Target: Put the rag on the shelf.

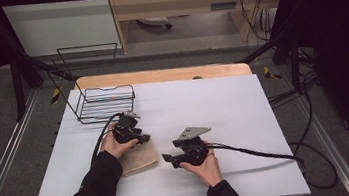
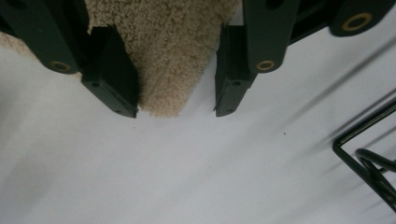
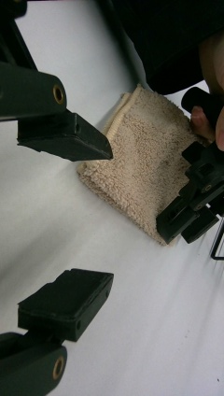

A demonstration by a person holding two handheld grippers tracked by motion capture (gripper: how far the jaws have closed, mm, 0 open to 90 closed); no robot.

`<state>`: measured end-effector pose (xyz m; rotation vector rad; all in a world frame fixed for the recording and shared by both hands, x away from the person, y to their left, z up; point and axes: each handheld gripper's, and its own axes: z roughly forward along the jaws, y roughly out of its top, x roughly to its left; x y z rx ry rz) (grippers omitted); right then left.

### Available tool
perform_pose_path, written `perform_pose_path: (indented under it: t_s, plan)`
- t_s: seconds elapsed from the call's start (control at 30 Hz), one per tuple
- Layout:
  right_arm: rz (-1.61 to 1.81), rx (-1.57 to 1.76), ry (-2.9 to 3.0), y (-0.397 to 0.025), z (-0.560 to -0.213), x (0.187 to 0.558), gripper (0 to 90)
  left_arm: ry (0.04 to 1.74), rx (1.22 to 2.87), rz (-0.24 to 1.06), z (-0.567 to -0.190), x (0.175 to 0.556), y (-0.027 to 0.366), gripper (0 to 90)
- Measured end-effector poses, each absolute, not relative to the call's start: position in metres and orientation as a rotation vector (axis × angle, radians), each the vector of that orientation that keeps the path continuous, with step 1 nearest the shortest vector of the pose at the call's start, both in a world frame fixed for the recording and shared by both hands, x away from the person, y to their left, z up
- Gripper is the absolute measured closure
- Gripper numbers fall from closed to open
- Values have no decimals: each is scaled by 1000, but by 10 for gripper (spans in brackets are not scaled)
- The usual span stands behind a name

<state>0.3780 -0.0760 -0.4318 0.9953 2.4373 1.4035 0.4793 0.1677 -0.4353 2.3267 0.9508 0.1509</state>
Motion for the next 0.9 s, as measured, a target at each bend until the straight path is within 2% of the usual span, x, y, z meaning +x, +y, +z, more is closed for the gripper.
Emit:
perform_pose_path:
  t_s: [0.03,0.1,0.23,0.3,0.63,0.9]
  plan:
    - [1407,998,2436,-76,-432,378,339,936,2338,137,-435,479,168,552]
    - [1411,1003,2435,-76,-432,378,335,931,2346,116,-434,477,166,679]
    - [1411,1005,2437,-76,-432,377,327,932,2371,154,-428,473,163,797]
    - [1419,1010,2432,-76,-432,377,320,924,2369,186,-425,470,164,813]
    - [1506,1039,2363,-77,-423,381,285,929,2140,306,-385,448,189,821]
    - [1547,1067,2337,-63,-424,389,267,904,2093,382,-370,437,199,823]
